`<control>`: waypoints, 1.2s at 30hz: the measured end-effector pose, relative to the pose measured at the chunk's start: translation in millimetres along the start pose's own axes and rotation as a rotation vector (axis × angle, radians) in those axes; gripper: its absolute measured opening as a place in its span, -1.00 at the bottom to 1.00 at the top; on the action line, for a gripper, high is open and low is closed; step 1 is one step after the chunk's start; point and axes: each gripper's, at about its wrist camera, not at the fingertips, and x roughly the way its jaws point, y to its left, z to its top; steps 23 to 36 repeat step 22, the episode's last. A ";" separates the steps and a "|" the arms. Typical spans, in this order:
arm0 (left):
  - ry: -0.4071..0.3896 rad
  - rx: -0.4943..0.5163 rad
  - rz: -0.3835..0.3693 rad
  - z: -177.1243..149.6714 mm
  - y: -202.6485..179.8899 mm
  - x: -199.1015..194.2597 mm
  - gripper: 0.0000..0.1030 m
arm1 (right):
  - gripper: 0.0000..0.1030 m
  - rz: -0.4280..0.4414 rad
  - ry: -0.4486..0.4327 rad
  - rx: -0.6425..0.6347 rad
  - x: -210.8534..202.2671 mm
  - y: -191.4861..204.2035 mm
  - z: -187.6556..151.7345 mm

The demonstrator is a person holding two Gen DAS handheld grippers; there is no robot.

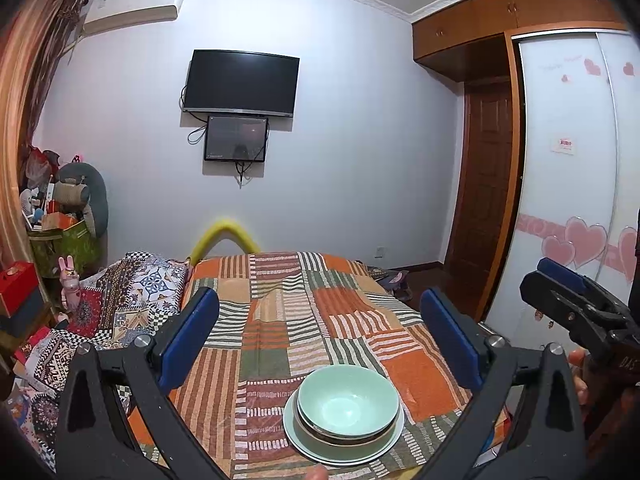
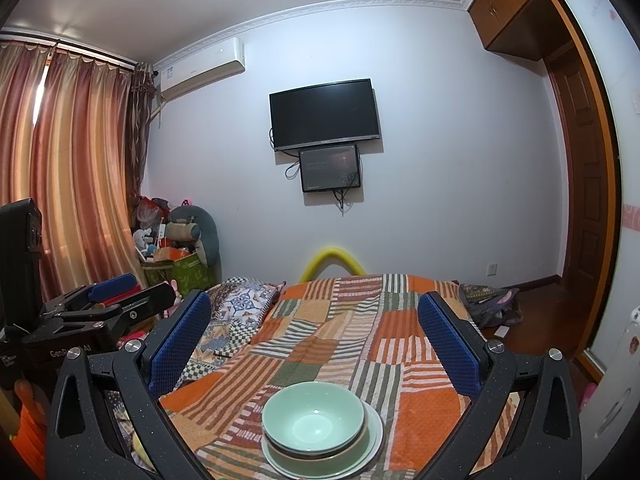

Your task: Organize plates and bowls

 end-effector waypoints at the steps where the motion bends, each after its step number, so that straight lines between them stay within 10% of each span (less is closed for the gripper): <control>1: 0.003 0.002 -0.003 0.2 -0.4 0.1 0.98 | 1.00 0.001 -0.001 0.001 -0.3 0.0 0.0; 36: 0.008 0.000 -0.021 -0.2 -1.5 1.0 1.00 | 1.00 0.011 0.012 -0.008 3.4 3.6 -0.7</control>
